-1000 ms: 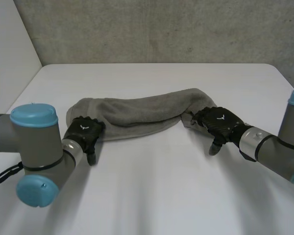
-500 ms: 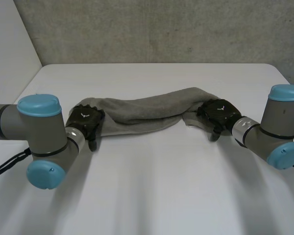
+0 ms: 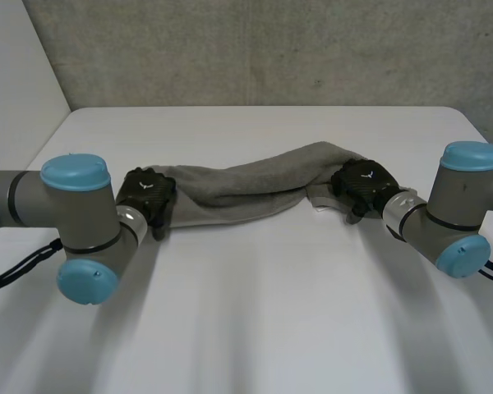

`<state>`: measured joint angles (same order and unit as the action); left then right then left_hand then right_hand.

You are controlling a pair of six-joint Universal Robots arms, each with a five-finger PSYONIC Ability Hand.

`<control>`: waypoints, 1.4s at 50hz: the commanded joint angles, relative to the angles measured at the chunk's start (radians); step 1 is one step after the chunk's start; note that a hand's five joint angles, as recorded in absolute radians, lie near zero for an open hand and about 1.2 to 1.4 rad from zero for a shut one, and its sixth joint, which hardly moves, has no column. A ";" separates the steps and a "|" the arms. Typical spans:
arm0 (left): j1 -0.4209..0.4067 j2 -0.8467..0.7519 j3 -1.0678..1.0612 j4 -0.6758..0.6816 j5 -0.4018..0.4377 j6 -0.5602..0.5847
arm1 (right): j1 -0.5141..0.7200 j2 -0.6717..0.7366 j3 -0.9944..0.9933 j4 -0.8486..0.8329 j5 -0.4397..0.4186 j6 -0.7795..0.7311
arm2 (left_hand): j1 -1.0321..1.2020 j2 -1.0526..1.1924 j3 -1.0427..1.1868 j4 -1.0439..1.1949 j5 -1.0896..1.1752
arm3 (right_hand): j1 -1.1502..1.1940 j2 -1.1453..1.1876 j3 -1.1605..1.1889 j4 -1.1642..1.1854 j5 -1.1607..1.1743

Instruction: Fold the towel.

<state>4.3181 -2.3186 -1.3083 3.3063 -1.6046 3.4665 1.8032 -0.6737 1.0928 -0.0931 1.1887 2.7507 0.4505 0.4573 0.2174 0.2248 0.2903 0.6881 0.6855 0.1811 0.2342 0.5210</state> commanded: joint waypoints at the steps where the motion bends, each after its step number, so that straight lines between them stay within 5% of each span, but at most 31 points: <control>1: 0.000 -0.007 0.006 0.044 -0.001 -0.001 | 0.001 -0.004 -0.001 -0.002 -0.003 0.006 | 0.106 0.100 -0.043 -0.050 0.092 | 0.043 0.045 -0.007 -0.060 0.035; 17: 0.000 -0.074 0.063 0.105 -0.006 -0.001 | 0.002 0.040 -0.063 -0.036 0.034 0.043 | 0.362 0.355 -0.043 -0.050 0.347 | 0.072 0.075 -0.007 -0.060 0.065; 21: 0.000 -0.090 0.080 0.105 -0.006 -0.001 | 0.010 0.060 -0.091 -0.056 0.042 0.043 | 0.447 0.440 -0.043 -0.050 0.433 | 0.259 0.262 -0.007 -0.060 0.252; 27: 0.002 -0.116 0.121 0.102 -0.006 -0.003 | 0.015 0.086 -0.138 -0.103 0.045 0.044 | 0.946 0.939 -0.043 -0.050 0.931 | 0.708 0.711 -0.007 -0.060 0.701; 34: 0.055 0.046 0.103 0.067 0.002 -0.014 | 0.019 -0.052 -0.148 -0.096 0.019 0.161 | 0.946 0.939 -0.043 -0.050 0.931 | 0.708 0.711 -0.007 -0.060 0.701; 40: 0.054 0.250 0.072 0.013 0.006 -0.041 | -0.004 -0.320 -0.079 -0.120 -0.115 0.388 | 0.946 0.939 -0.043 -0.050 0.931 | 0.708 0.711 -0.007 -0.060 0.701; 47: 0.063 0.442 0.021 -0.034 0.024 -0.124 | -0.183 -0.500 -0.034 -0.113 -0.158 0.507 | 0.946 0.939 -0.043 -0.050 0.931 | 0.708 0.711 -0.007 -0.060 0.701; 51: 0.066 0.481 -0.019 -0.045 0.054 -0.147 | -0.202 -0.492 0.013 -0.093 -0.176 0.504 | 0.946 0.939 -0.043 -0.050 0.931 | 0.708 0.711 -0.007 -0.060 0.701; 54: 0.066 0.493 -0.077 -0.053 0.071 -0.168 | -0.182 -0.454 0.082 -0.059 -0.204 0.463 | 0.946 0.939 -0.043 -0.050 0.931 | 0.116 0.119 -0.007 -0.060 0.109; 63: 0.049 0.516 -0.128 -0.154 0.093 -0.280 | -0.064 -0.393 0.323 -0.042 -0.193 0.147 | 0.946 0.939 -0.043 -0.050 0.931 | 0.084 0.086 -0.007 -0.060 0.076; 70: 0.009 0.619 -0.062 -0.224 0.164 -0.307 | 0.058 -0.354 0.357 -0.043 -0.158 0.199 | 0.946 0.939 -0.043 -0.050 0.931 | 0.081 0.084 -0.007 -0.060 0.073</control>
<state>4.3598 -1.7716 -1.4206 3.1352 -1.4862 3.1780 1.7667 -1.0506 1.4240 -0.1328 1.0024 2.9152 1.3144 1.3036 0.2174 0.2248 1.1508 0.8001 0.8119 0.1811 0.2342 0.6015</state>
